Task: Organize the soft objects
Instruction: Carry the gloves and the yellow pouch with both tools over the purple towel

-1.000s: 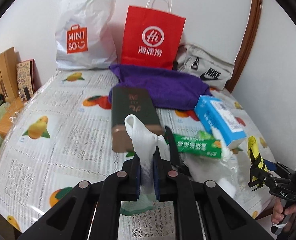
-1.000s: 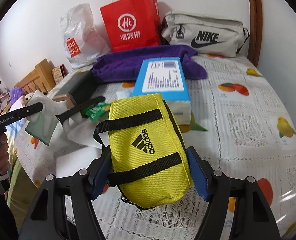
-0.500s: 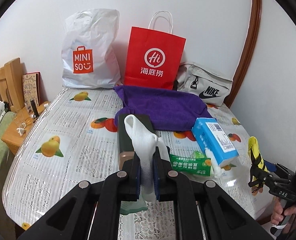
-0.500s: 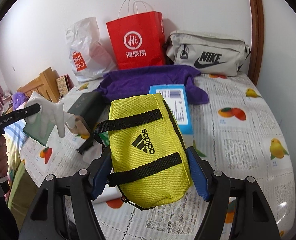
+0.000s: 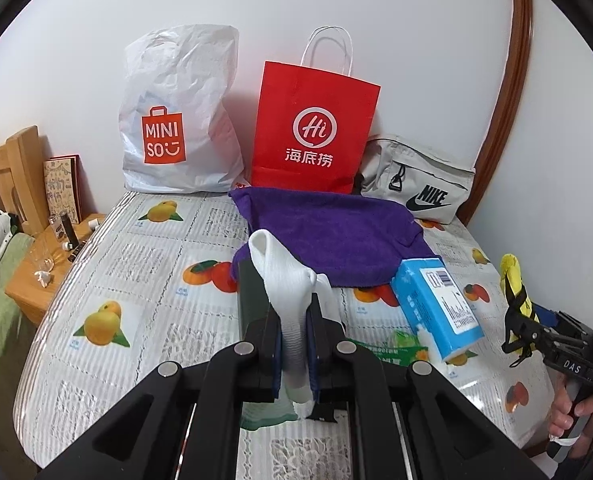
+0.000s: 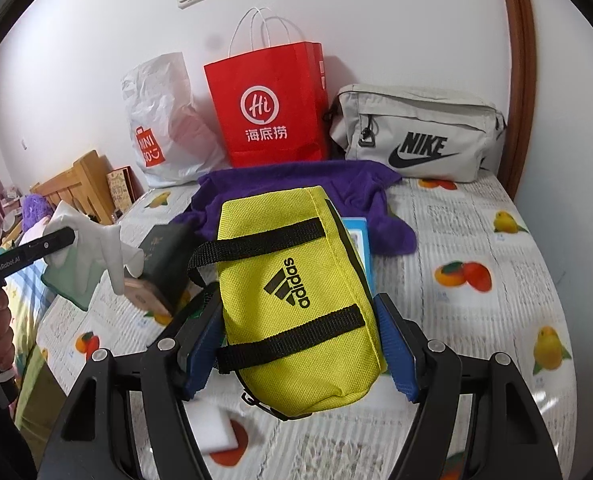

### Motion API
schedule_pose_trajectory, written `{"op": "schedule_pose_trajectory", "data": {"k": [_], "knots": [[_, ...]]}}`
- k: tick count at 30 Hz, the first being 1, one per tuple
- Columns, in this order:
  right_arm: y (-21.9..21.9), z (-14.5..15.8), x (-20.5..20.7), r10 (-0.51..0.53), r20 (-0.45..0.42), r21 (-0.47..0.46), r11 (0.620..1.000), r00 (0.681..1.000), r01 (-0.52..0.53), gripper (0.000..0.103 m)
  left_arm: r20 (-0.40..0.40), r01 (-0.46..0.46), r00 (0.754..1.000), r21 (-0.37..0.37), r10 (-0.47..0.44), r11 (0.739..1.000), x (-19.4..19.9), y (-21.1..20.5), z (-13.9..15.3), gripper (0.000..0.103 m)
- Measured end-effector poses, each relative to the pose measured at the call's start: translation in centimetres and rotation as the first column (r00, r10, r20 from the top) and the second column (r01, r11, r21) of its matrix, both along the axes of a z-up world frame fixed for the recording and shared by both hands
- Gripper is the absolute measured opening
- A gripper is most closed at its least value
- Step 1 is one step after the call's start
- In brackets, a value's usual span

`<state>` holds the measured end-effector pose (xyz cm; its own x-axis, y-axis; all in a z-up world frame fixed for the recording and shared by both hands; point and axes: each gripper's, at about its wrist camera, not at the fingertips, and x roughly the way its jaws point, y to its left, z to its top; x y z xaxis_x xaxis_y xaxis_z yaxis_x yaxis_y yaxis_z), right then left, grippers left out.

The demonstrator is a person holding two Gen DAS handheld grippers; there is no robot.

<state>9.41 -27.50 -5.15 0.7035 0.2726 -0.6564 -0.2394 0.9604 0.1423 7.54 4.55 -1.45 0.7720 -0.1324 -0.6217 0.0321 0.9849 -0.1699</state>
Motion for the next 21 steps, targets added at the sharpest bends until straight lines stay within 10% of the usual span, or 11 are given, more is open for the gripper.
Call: {"op": "schedule_pose_trajectory", "data": {"k": [21], "knots": [[2.0, 0.1, 10.8, 0.023, -0.046, -0.031, 0.999, 0.999, -0.024, 0.071, -0.026, 0.022, 0.999, 0.005, -0.021, 1.0, 9.7, -0.4, 0.9, 0.01]]}}
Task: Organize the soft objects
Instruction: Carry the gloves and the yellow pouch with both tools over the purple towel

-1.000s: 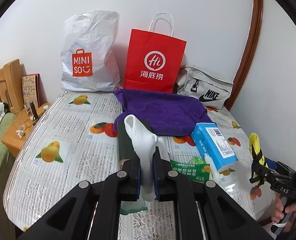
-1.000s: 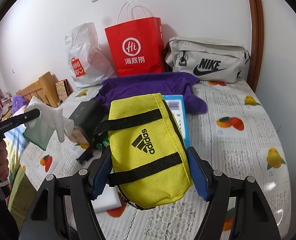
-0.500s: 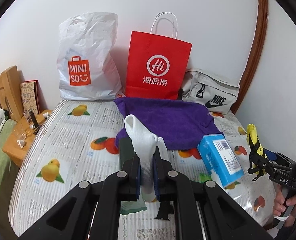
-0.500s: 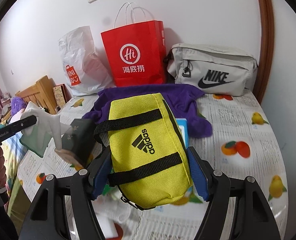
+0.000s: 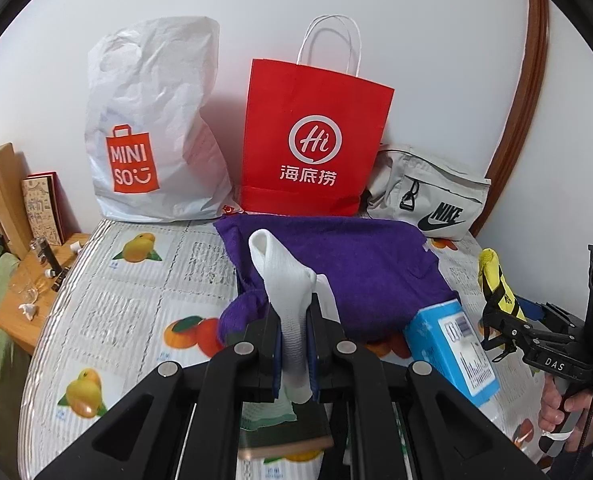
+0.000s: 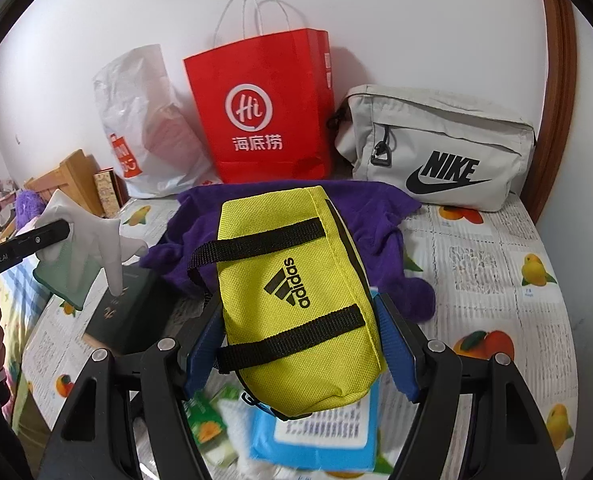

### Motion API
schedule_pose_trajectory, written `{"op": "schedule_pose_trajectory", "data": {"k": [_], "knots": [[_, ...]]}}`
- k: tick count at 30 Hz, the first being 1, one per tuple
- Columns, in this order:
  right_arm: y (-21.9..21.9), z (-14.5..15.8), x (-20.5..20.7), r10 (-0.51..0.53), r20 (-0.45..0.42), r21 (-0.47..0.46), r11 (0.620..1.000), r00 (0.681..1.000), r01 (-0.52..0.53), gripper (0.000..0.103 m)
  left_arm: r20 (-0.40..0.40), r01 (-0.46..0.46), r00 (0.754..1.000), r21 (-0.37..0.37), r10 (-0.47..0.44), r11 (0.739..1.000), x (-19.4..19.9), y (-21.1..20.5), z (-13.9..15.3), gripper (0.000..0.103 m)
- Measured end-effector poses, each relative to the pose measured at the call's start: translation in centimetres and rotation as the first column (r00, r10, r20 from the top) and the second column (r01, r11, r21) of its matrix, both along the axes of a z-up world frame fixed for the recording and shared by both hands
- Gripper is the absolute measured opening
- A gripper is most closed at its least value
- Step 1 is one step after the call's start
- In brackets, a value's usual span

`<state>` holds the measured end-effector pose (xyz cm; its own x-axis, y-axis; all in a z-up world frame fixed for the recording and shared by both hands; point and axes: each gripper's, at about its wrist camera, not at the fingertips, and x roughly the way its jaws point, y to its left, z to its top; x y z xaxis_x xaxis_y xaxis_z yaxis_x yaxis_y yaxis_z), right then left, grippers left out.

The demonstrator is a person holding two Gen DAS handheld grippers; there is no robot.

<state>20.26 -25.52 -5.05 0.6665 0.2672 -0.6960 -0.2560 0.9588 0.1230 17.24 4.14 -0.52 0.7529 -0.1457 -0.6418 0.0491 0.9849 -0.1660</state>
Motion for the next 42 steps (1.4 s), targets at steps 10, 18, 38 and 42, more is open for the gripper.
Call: {"op": "schedule_pose_trajectory", "data": {"k": [10, 18, 38, 42], "knots": [[0.3, -0.6, 5.4, 0.0, -0.026, -0.022, 1.0, 1.0, 0.0, 0.071, -0.032, 0.009, 0.999, -0.027, -0.01, 1.0, 5.6, -0.1, -1.5, 0.01], [1.2, -1.7, 9.8, 0.008, -0.035, -0.025, 1.0, 0.999, -0.009, 0.071, -0.072, 0.012, 0.997, -0.026, -0.014, 1.0, 10.3, -0.6, -3.1, 0.01], [1.6, -7.6, 16.9, -0.012, -0.201, -0.065, 0.998, 0.98, -0.001, 0.071, -0.205, -0.017, 0.979, -0.069, 0.003, 0.997, 18.7, -1.3, -8.7, 0.01], [1.4, -8.0, 17.3, -0.02, -0.218, -0.062, 0.998, 0.976, 0.007, 0.073, -0.217, -0.031, 0.976, -0.072, 0.015, 0.997, 19.0, -1.2, -9.1, 0.013]]}}
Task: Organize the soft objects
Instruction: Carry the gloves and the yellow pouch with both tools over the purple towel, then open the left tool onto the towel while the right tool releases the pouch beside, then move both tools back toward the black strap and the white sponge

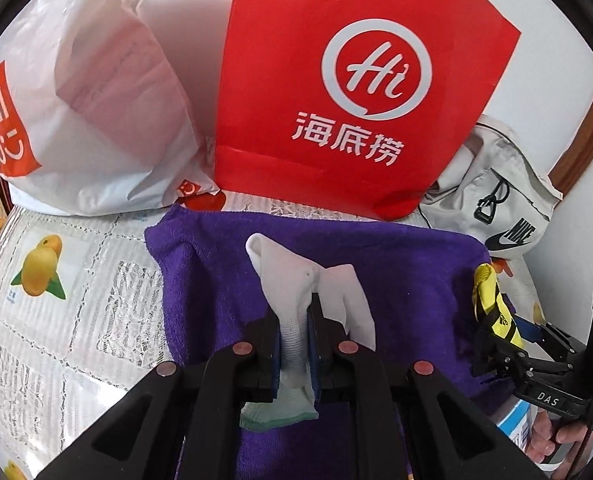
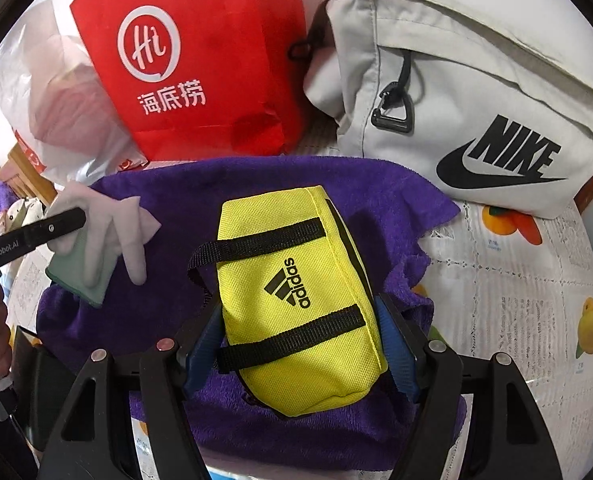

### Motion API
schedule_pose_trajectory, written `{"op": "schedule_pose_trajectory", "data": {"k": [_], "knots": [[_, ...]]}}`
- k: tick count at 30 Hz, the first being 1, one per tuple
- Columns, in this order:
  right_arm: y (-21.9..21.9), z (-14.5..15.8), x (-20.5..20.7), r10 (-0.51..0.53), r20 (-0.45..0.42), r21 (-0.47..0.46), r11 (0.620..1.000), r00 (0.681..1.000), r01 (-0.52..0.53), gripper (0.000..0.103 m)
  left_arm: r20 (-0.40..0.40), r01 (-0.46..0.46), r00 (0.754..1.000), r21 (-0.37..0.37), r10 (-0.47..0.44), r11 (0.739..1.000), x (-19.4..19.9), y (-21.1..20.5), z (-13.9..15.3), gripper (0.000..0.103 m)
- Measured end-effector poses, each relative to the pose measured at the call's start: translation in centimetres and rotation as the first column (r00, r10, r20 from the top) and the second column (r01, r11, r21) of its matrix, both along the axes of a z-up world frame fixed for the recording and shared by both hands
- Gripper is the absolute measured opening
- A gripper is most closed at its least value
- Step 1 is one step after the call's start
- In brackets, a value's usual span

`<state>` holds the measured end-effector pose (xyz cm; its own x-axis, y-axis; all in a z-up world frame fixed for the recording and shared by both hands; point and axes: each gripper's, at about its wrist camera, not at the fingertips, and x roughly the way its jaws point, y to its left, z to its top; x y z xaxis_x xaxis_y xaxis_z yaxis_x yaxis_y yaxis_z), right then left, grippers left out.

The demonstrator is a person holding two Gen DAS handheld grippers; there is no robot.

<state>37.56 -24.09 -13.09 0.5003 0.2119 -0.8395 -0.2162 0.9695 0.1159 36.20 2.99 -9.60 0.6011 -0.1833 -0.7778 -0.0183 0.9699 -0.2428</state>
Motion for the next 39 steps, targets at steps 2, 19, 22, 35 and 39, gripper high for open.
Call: {"op": "schedule_pose_trajectory", "data": {"k": [2, 19, 22, 35, 39], "knots": [[-0.1, -0.1, 0.1, 0.003, -0.008, 0.005, 1.0, 1.0, -0.003, 0.074, 0.0, -0.008, 1.0, 0.009, 0.008, 1.0, -0.1, 0.0, 0.0, 0.017], [0.0, 2.6, -2.5, -0.017, 0.048, -0.028, 0.999, 0.999, 0.018, 0.089, 0.024, -0.078, 0.997, 0.099, 0.076, 0.992, -4.3, 1.4, 3.4, 0.061], [0.1, 3.5, -3.3, -0.016, 0.056, -0.027, 0.999, 0.998, 0.017, 0.089, 0.053, -0.085, 0.995, 0.099, 0.08, 0.991, -5.6, 1.5, 4.3, 0.061], [0.4, 7.6, -12.4, -0.01, 0.158, -0.036, 0.999, 0.987, 0.016, 0.09, 0.081, -0.054, 0.996, 0.118, 0.045, 0.991, -13.7, 0.8, 6.8, 0.061], [0.6, 7.9, -15.6, -0.029, 0.173, -0.053, 0.998, 0.985, 0.038, 0.09, 0.083, -0.045, 0.996, 0.112, 0.036, 0.993, -16.5, 0.8, 6.9, 0.061]]}}
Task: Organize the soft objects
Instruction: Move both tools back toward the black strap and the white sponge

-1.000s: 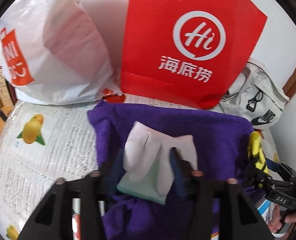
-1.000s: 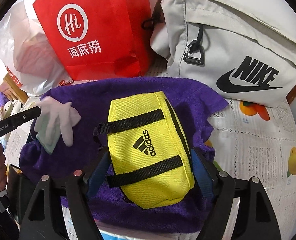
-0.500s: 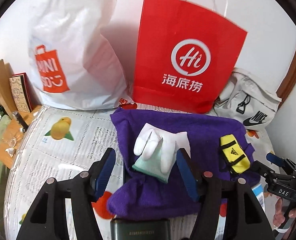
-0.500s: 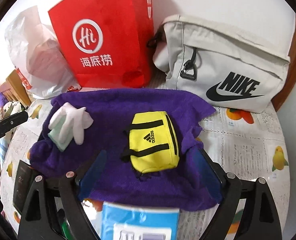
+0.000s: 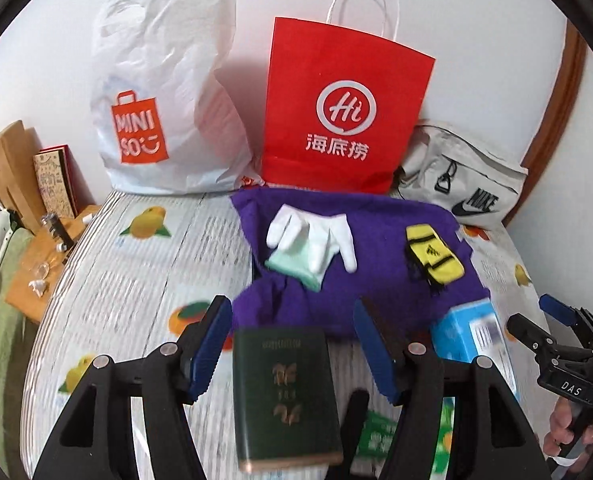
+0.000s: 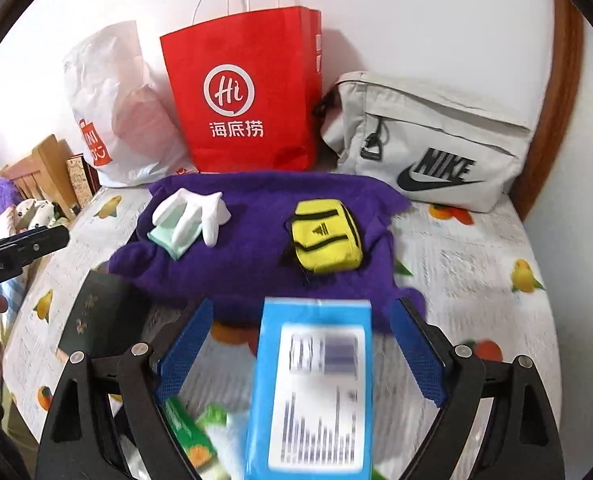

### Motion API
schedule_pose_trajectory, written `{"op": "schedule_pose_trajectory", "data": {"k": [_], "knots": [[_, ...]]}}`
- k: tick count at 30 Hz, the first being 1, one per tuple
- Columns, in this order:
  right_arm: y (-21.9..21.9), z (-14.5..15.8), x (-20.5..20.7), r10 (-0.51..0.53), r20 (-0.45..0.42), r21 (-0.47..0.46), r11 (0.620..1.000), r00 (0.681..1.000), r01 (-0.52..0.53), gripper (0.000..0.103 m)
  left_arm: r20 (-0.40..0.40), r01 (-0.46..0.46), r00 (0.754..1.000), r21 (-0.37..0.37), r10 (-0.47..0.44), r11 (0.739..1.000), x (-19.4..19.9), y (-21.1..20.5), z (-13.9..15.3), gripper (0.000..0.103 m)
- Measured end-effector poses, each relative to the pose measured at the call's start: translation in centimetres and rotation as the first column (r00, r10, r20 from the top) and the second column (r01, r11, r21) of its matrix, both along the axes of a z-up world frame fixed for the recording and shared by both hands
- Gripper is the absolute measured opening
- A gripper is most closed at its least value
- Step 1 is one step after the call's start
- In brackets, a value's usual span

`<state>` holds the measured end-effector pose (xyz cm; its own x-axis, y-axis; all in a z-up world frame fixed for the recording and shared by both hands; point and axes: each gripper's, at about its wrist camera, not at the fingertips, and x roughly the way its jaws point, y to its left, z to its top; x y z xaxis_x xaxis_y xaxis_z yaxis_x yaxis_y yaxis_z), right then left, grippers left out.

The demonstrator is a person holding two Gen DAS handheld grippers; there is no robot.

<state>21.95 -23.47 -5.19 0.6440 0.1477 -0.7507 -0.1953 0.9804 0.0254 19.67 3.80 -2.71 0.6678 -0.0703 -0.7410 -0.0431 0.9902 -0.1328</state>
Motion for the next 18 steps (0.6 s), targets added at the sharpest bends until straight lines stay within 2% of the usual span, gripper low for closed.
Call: {"op": "schedule_pose_trajectory", "data": {"k": [3, 8, 13, 18], "knots": [[0.3, 0.0, -2.7, 0.034, 0.023, -0.029, 0.999, 0.999, -0.034, 0.09, 0.006, 0.013, 1.0, 0.0, -0.013, 1.0, -2.3, -0.1, -0.2, 0.061], [0.4, -0.2, -6.8, 0.075, 0.005, 0.013, 0.997, 0.997, -0.075, 0.09, 0.022, 0.038, 0.999, -0.003, -0.038, 0.999, -6.0, -0.6, -0.8, 0.061], [0.8, -1.5, -11.2, 0.094, -0.008, 0.01, 0.996, 0.996, -0.094, 0.09, 0.019, 0.049, 0.999, 0.005, -0.049, 0.999, -8.8, -1.1, -1.5, 0.061], [0.7, -3.5, -15.4, 0.135, -0.023, 0.076, 0.988, 0.991, -0.133, 0.09, 0.012, 0.058, 0.998, 0.002, -0.058, 0.998, -11.0, -1.2, -2.8, 0.061]]}}
